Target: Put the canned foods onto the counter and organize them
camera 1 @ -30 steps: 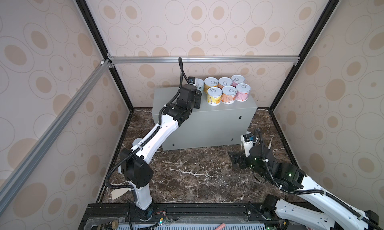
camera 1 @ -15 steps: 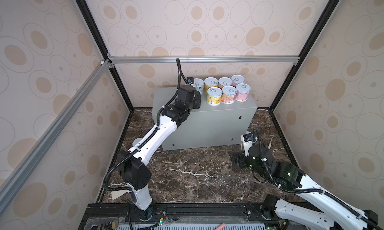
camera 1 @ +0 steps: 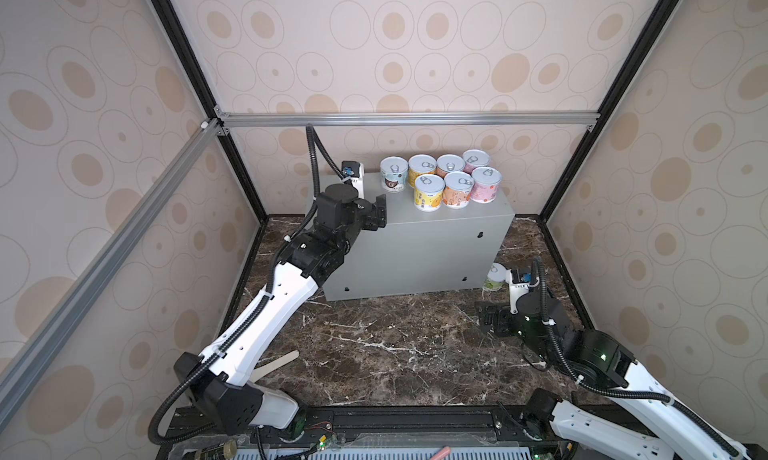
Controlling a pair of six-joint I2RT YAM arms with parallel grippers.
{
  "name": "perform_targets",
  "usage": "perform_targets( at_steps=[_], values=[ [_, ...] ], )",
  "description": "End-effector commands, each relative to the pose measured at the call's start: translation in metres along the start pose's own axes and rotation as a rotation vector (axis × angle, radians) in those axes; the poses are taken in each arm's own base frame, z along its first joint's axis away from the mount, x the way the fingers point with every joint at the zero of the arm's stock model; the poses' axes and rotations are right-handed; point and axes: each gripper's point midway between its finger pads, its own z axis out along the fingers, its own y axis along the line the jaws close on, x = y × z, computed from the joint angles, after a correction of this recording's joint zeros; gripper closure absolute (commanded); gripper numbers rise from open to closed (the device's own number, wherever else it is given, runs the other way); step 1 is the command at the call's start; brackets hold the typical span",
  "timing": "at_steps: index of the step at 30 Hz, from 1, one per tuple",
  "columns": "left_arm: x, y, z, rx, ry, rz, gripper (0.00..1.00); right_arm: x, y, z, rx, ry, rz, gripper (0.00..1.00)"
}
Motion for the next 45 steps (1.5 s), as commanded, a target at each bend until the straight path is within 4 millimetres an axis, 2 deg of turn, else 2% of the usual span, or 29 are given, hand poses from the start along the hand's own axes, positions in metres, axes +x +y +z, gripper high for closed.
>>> perform_targets(
  at_steps=[1, 6, 10, 13, 17, 23, 29, 34, 40, 45],
  values=[
    [-0.003, 0.014, -0.022, -0.022, -0.028, -0.009, 0.10, 0.009, -0.024, -0.003, 0.105, 0.037, 0.021, 0.01],
    [0.006, 0.033, -0.064, -0.039, -0.037, -0.030, 0.06, 0.013, -0.042, 0.000, 0.163, 0.053, 0.063, 0.01],
    [0.022, 0.047, -0.095, -0.046, -0.027, -0.046, 0.02, 0.013, -0.051, 0.008, 0.180, 0.077, 0.126, 0.01],
    [0.036, 0.057, -0.113, -0.063, -0.012, -0.051, 0.01, 0.016, -0.051, 0.019, 0.166, 0.111, 0.185, 0.01],
    [0.064, 0.067, -0.124, -0.079, 0.025, -0.062, 0.01, 0.027, -0.058, 0.041, 0.154, 0.168, 0.299, 0.01],
    [0.110, 0.073, -0.128, -0.070, 0.079, -0.100, 0.01, 0.041, -0.087, 0.066, 0.168, 0.197, 0.500, 0.02],
    [0.153, 0.071, -0.121, -0.045, 0.126, -0.129, 0.01, 0.050, -0.117, 0.086, 0.203, 0.209, 0.641, 0.01],
    [0.184, 0.072, -0.114, -0.039, 0.146, -0.154, 0.01, 0.043, -0.134, 0.101, 0.276, 0.192, 0.659, 0.02],
    [0.214, 0.064, -0.100, -0.002, 0.198, -0.170, 0.01, 0.029, -0.153, 0.129, 0.333, 0.187, 0.706, 0.01],
    [0.221, 0.063, -0.097, 0.001, 0.217, -0.152, 0.01, 0.008, -0.165, 0.153, 0.363, 0.179, 0.723, 0.01]
  ],
)
